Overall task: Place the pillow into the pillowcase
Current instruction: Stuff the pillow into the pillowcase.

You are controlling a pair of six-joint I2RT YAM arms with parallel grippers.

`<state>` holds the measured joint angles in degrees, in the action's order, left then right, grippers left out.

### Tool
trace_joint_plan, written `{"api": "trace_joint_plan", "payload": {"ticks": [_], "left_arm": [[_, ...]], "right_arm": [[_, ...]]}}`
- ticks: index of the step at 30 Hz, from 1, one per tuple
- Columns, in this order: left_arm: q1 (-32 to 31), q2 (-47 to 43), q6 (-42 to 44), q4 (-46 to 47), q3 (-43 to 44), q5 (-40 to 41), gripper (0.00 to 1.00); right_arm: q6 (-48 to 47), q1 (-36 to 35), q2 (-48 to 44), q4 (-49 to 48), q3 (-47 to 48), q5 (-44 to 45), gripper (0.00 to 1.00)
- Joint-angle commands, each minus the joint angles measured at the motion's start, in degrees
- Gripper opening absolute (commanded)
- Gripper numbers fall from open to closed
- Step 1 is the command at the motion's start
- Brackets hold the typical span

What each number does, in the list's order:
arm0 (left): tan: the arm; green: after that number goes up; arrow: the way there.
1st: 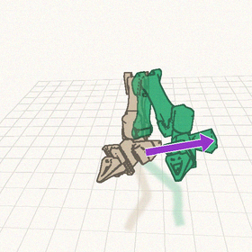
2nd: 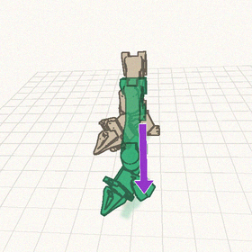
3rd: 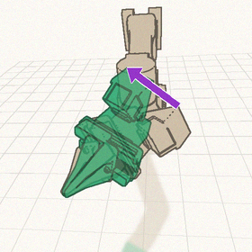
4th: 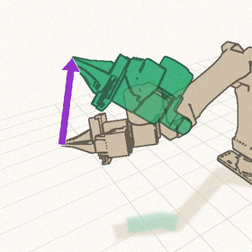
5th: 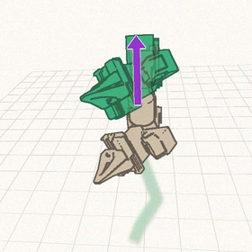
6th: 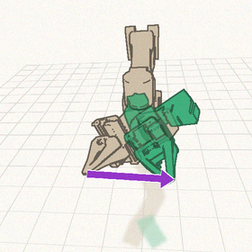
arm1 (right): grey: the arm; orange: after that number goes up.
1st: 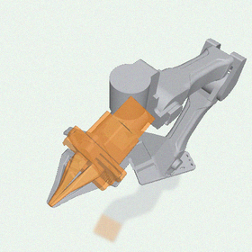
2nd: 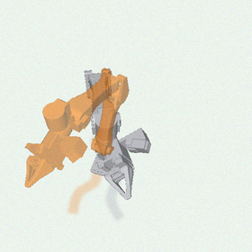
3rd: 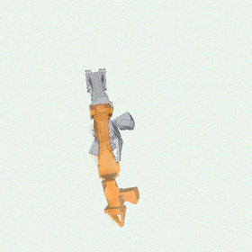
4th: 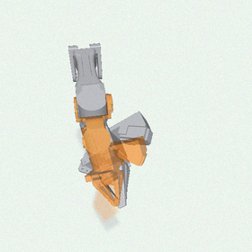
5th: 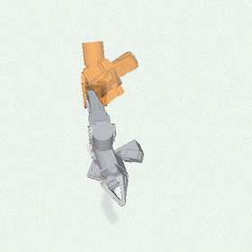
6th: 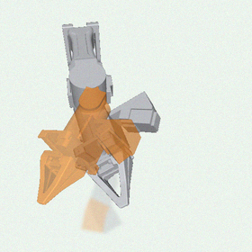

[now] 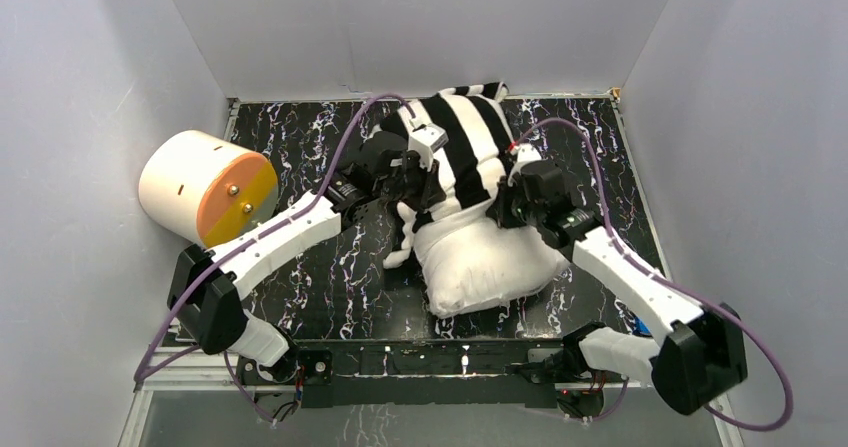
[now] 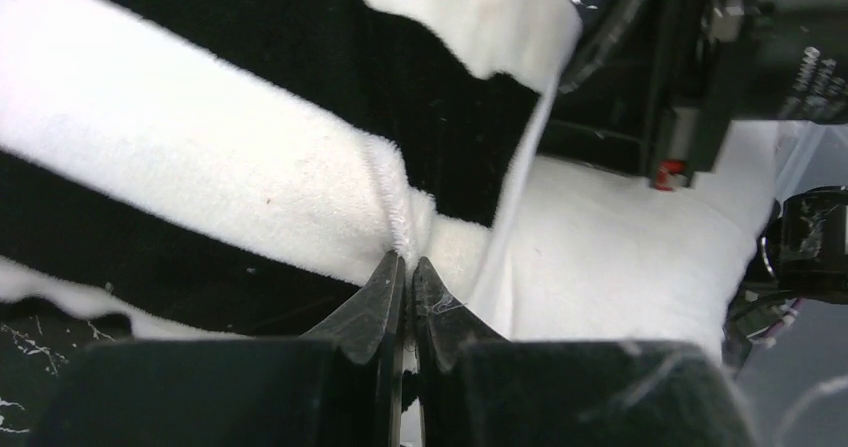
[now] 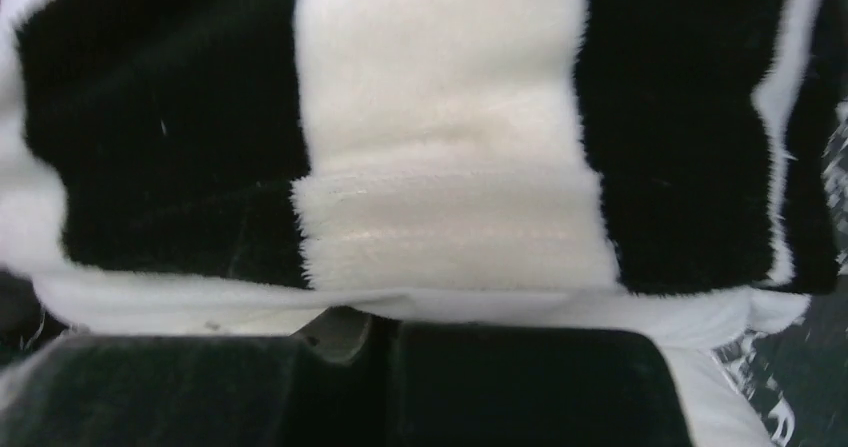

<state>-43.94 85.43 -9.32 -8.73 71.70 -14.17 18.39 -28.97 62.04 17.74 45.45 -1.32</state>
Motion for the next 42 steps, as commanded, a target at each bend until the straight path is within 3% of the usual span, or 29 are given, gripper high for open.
{"api": "trace_joint_plan", "payload": {"ticks": [1,5,9,11,14,17,22,27,30,33,34,37,38,39,40,42], "left_arm": [[-1.8,-2.8,-6.2,1.8,1.7,-15.8,0.00],[-1.8,-1.1,-4.6,-0.2,2.6,-16.9,0.00],[0.6,0.1,-6.3,-2.2,-0.8,-9.1,0.00],[3.7,0.0,-7.9,-2.3,-1.1,-8.1,0.08],[4.2,-2.4,-6.6,-1.7,-0.3,-3.7,0.37],[3.9,-4.8,-6.8,2.0,0.4,-0.6,0.53],[1.3,-2.1,-5.6,3.4,5.1,3.8,0.63],[-1.1,4.9,-5.0,4.1,7.8,8.1,0.69],[-2.1,9.8,-4.2,4.7,8.8,13.2,0.70],[-2.6,15.0,-3.9,4.4,10.5,19.9,0.67],[-3.0,16.8,-3.2,3.3,11.8,21.9,0.61],[-5.0,19.2,-0.2,0.2,15.8,26.6,0.16],[-6.1,18.8,0.3,0.5,16.7,26.3,0.06],[-7.3,18.0,1.0,1.3,17.8,24.8,0.00],[-8.3,17.3,0.9,2.1,19.4,22.4,0.00],[-9.4,16.9,-3.6,3.3,23.5,13.3,0.00]], "right_arm": [[0.4,0.1,8.2,-23.5,7.5,13.3,0.00],[4.3,0.2,12.3,-34.9,2.7,16.3,0.00],[-2.3,0.5,12.7,-32.7,3.4,7.4,0.03],[-7.8,0.7,9.5,-26.9,3.7,2.5,0.26],[-17.2,0.8,4.5,-13.2,5.9,-4.3,0.63],[-26.1,0.8,0.8,-3.8,8.2,-5.2,0.86],[-35.4,1.2,-0.3,8.2,13.4,-7.8,0.98],[-40.2,3.5,2.4,10.1,10.1,-13.1,0.99],[-39.0,5.9,6.4,4.7,6.0,-15.7,0.95],[-35.2,6.3,10.0,-3.0,3.5,-21.7,0.79],[-33.0,6.4,10.5,-6.2,2.3,-24.0,0.72],[-23.9,6.4,10.2,-20.0,-3.2,-30.6,0.37],[-20.1,6.3,9.7,-25.3,-5.6,-31.6,0.24],[-14.4,6.3,9.5,-30.8,-7.8,-30.7,0.14],[-10.2,6.3,9.7,-36.1,-9.9,-30.3,0.05],[-1.4,6.2,10.0,-45.7,-12.6,-27.9,0.00]]}}
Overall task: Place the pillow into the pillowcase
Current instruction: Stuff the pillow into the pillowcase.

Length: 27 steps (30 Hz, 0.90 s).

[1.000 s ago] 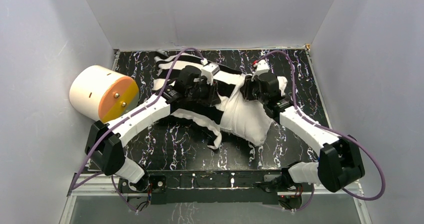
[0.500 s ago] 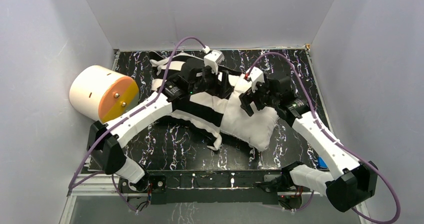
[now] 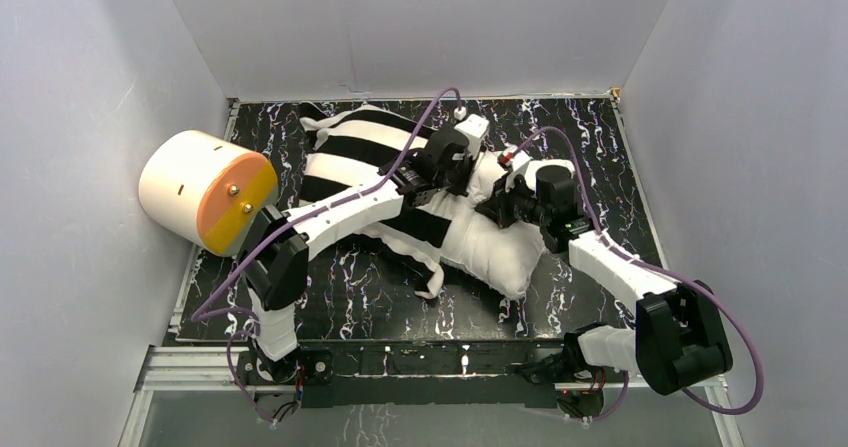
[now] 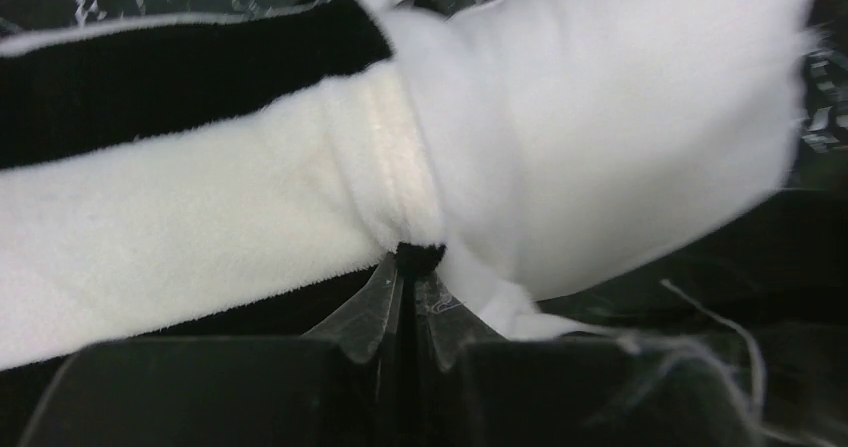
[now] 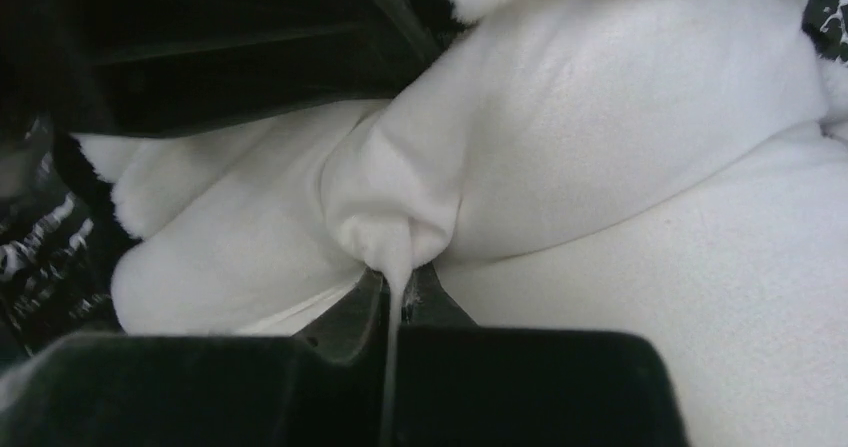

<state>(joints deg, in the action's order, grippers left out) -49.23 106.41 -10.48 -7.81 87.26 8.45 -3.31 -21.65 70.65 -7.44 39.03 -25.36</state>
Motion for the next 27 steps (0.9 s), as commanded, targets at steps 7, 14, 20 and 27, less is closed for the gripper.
{"api": "trace_joint_plan", "payload": {"ticks": [7,14,20,27], "left_arm": [[-9.9,-4.5,-20.0,19.5,3.7,-28.0,0.00],[-10.9,-2.2,-29.1,32.3,-6.1,-31.9,0.00],[-8.9,-2.5,-25.6,27.8,-5.0,-31.2,0.00],[2.4,-17.4,-17.6,9.6,-11.5,-17.3,0.53]], "right_arm": [[40.1,-1.9,-3.3,-38.2,-8.7,15.9,0.00],[53.5,-1.9,-1.0,-48.4,-14.1,31.8,0.00],[50.0,-1.8,9.1,-55.6,-10.8,29.7,0.00],[26.3,-1.3,-1.9,-9.5,0.6,21.3,0.55]]}}
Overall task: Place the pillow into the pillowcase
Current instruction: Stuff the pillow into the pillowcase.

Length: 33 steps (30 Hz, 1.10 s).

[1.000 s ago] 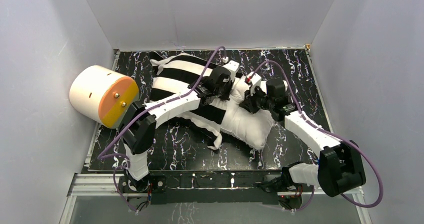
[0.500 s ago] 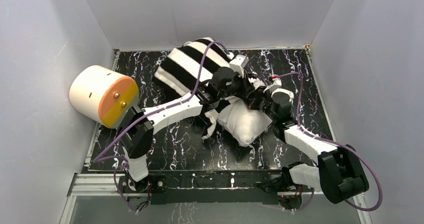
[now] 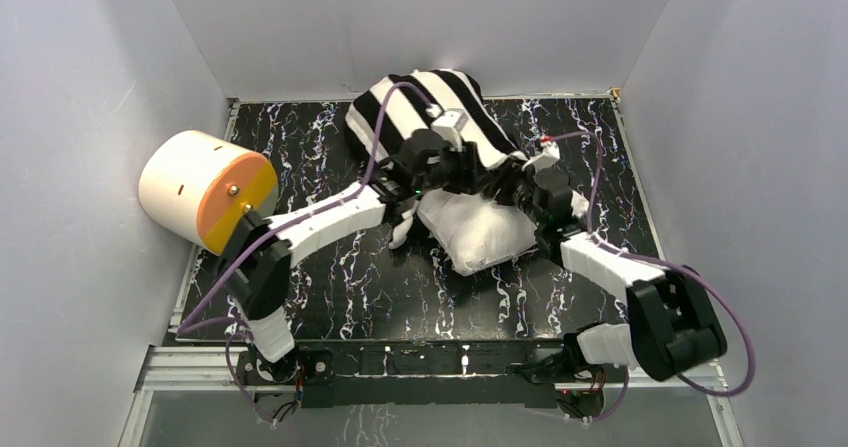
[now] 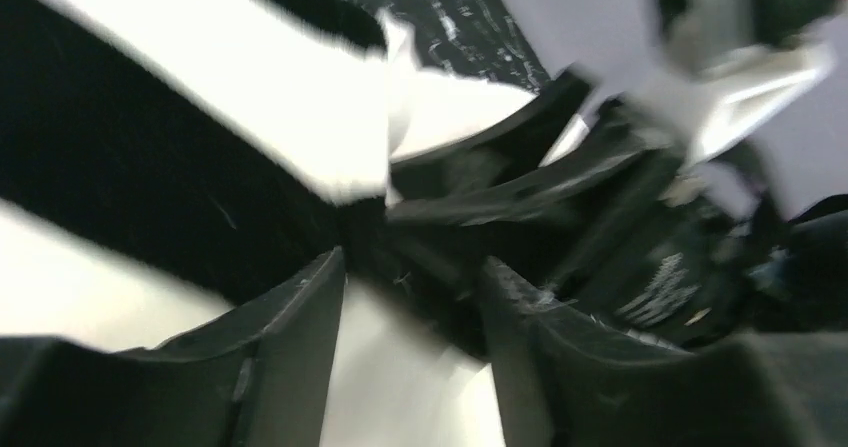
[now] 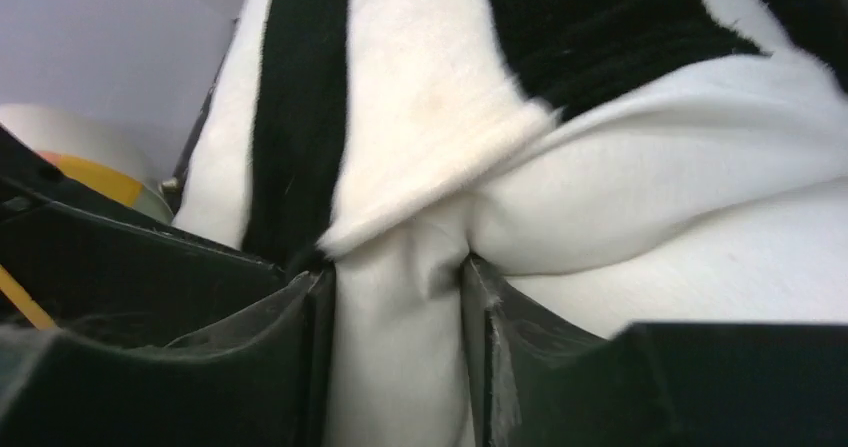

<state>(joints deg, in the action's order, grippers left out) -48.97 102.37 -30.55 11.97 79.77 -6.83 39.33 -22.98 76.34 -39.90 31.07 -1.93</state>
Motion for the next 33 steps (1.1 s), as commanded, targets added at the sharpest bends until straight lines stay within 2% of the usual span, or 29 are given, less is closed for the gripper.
{"api": "trace_joint_plan", "payload": {"ticks": [1,4,6,9,12,14,17,21,23,24,25,26,27,28,31,32,33], "left_arm": [[3.1,-16.0,2.8,-11.4,-5.9,0.8,0.58],[6.9,-24.4,0.9,-14.2,-14.3,3.3,0.63],[9.1,-29.7,-0.5,-15.2,-20.6,4.5,0.67],[11.0,-37.6,-1.4,-14.6,-30.3,8.0,0.72],[13.3,-40.2,-1.4,-10.7,-37.9,6.9,0.76],[14.6,-37.8,-1.2,-7.1,-40.3,3.7,0.77],[14.8,-31.7,-2.4,2.7,-42.5,1.3,0.80],[15.2,-19.5,-2.8,13.2,-41.7,0.1,0.82],[15.4,-13.6,-3.6,20.7,-41.4,-1.4,0.76],[15.7,-11.5,-3.6,23.6,-41.0,-2.4,0.62],[15.8,-10.5,-3.6,25.5,-40.5,-2.8,0.32],[15.8,-11.0,-3.4,25.5,-40.1,-3.3,0.10],[15.7,-12.9,-2.6,25.1,-40.1,-3.9,0.00],[15.6,-15.7,-1.4,23.8,-40.2,-4.4,0.00],[15.2,-25.2,0.2,18.8,-41.3,-6.0,0.00],[15.0,-28.1,-0.4,18.6,-42.7,-7.0,0.00],[14.7,-30.6,-1.3,18.6,-44.1,-7.6,0.00]], "right_arm": [[-19.8,0.1,-9.6,28.5,10.1,-2.4,0.63],[-27.0,0.0,-12.7,46.5,18.6,-4.1,0.78],[-28.6,-0.4,-13.6,54.7,22.1,-7.6,0.87],[-30.8,-3.7,-15.2,58.5,24.4,-7.1,0.89],[-35.5,-11.9,-15.4,57.9,25.7,0.0,0.91],[-40.2,-18.4,-13.4,57.4,26.2,7.5,0.92],[-46.7,-25.5,-9.1,53.2,24.5,13.6,0.98],[-54.3,-28.1,-1.2,42.8,21.4,22.0,0.99],[-57.7,-27.9,4.3,37.2,21.5,27.0,0.99],[-58.9,-27.6,7.1,34.9,22.1,29.2,0.99],[-59.4,-27.0,10.0,32.9,23.0,30.6,0.96],[-59.0,-26.0,12.4,30.9,24.0,30.6,0.88],[-57.2,-24.5,14.3,29.4,25.2,29.3,0.72],[-54.9,-23.2,15.8,27.8,26.3,27.9,0.52],[-49.5,-21.3,19.2,19.7,28.1,24.6,0.05],[-47.6,-21.2,19.9,17.4,29.2,23.9,0.00],[-45.3,-21.1,20.6,14.7,30.1,22.9,0.00]]}}
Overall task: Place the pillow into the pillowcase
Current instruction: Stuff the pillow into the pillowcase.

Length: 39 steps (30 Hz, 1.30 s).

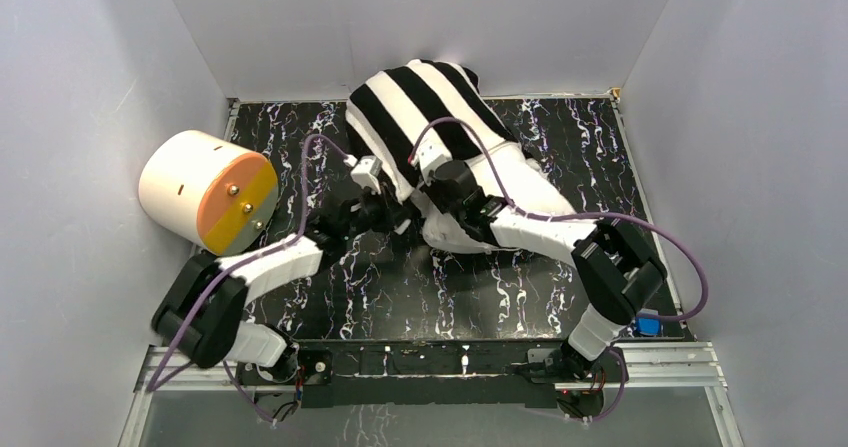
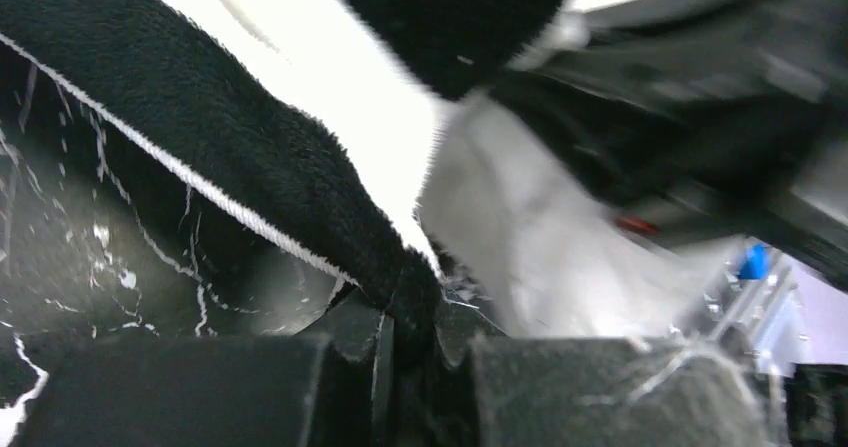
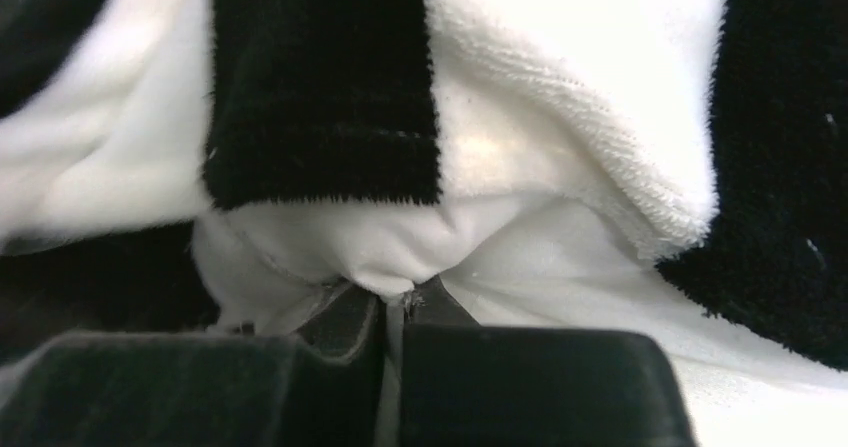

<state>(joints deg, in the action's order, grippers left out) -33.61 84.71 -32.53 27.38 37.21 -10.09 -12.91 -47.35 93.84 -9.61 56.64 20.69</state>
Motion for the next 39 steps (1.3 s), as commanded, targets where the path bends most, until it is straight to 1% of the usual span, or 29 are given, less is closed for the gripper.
{"api": "trace_joint_plan", "payload": {"ticks": [1,5,7,9,12,14,16,18,22,26,28,30,31,32,33,35,36,38,39], "left_arm": [[-1.3,-14.8,0.2,3.2,-3.5,-4.9,0.00],[-4.0,-18.4,0.4,2.5,-7.7,-5.6,0.00],[-4.3,-18.8,0.1,2.0,-9.1,-6.7,0.00],[-4.6,-20.1,-0.7,1.9,-10.4,-7.5,0.00],[-5.1,-22.6,-1.8,0.9,-11.2,-8.9,0.00],[-5.3,-24.4,-3.7,0.4,-11.4,-11.0,0.00],[-5.7,-27.3,-5.5,0.2,-12.0,-12.6,0.00],[-5.9,-31.6,-7.1,-0.9,-12.9,-12.7,0.00],[-6.2,-39.2,-9.2,-5.3,-14.3,-10.9,0.00],[-6.5,-42.2,-9.8,-10.3,-16.7,-7.2,0.00],[-6.5,-42.7,-10.8,-10.8,-18.7,-5.2,0.00],[-6.5,-42.4,-10.7,-12.9,-18.7,-2.7,0.00],[-6.5,-42.0,-10.0,-15.0,-17.8,-1.0,0.00],[-6.5,-41.4,-9.0,-17.5,-16.1,0.3,0.00],[-6.5,-40.4,-7.7,-20.0,-14.2,1.4,0.08],[-6.5,-39.6,-6.0,-23.6,-10.5,2.7,0.25],[-6.5,-39.4,-5.6,-25.3,-9.1,3.3,0.33],[-6.5,-39.4,-4.6,-29.6,-5.0,4.2,0.46],[-6.5,-39.6,-3.8,-31.3,-3.4,4.8,0.50]], "right_arm": [[9.3,3.3,3.6,-18.8,5.3,0.1,0.00],[18.9,3.2,6.5,-31.4,7.7,4.2,0.00],[21.3,3.0,8.2,-38.0,8.4,4.7,0.00],[23.3,2.8,10.1,-41.5,9.8,6.3,0.00],[25.2,2.4,12.9,-45.5,10.5,9.0,0.00],[24.4,1.7,14.8,-50.4,9.9,10.8,0.00],[22.9,1.6,17.0,-55.0,9.6,10.3,0.00],[20.5,1.8,18.9,-58.2,9.8,7.8,0.00],[16.7,3.9,22.4,-65.0,8.1,-2.9,0.00],[14.1,6.9,24.7,-70.7,3.6,-14.7,0.00],[12.2,7.6,25.5,-69.2,3.3,-19.8,0.00],[10.7,7.7,23.8,-65.8,1.7,-24.2,0.02],[11.0,7.7,21.9,-62.7,0.7,-26.1,0.07],[11.6,7.6,19.8,-57.8,0.3,-27.3,0.14],[11.9,7.7,17.0,-51.1,0.3,-28.2,0.22],[13.1,7.7,11.6,-36.2,0.9,-28.9,0.46],[14.6,7.9,8.7,-28.1,1.0,-28.1,0.55],[18.4,8.6,2.9,-16.2,-0.4,-27.9,0.72],[20.5,9.5,0.2,-11.9,-1.4,-29.3,0.80]]}}
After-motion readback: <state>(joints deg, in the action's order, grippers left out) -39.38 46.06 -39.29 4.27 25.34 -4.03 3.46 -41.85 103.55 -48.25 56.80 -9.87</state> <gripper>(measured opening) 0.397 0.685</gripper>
